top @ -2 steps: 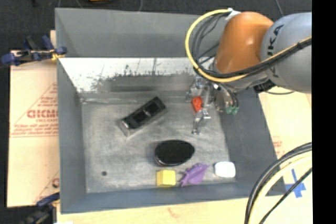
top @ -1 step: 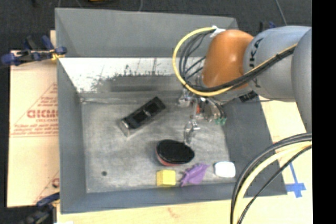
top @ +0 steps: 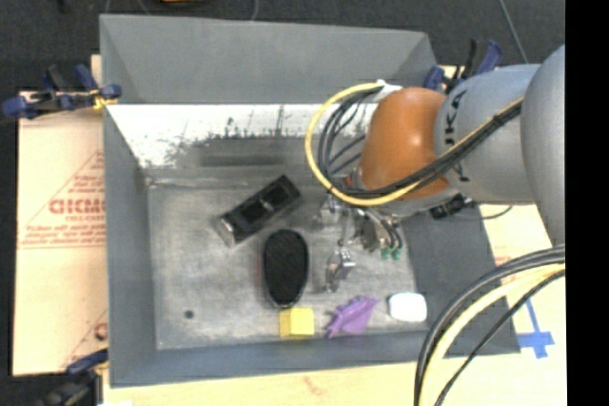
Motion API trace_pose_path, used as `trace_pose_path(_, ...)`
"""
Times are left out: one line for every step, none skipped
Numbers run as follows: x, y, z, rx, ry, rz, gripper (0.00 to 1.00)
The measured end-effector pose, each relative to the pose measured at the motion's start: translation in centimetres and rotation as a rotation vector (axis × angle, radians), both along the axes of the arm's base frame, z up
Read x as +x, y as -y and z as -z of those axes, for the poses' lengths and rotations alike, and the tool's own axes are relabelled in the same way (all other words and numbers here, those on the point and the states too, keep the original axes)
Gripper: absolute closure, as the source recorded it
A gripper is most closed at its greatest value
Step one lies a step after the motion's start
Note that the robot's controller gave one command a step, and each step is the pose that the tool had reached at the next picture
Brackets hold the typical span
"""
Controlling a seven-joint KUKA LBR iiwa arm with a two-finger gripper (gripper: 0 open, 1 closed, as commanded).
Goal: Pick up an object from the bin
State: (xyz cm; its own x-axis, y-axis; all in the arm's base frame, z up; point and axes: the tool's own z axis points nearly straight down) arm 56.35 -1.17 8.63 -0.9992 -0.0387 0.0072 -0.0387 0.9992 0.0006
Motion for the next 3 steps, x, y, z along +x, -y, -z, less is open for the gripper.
trace_pose_path(-2.7,-1.6,-0.5,-0.001,0.018,-0.013,0.00)
trace_pose_path(-7.6,-5.5,1.4,0.000,0.011,-0.004,1.00)
trace_pose_path(-7.6,-5.5,1.4,0.000,0.011,-0.005,1.00)
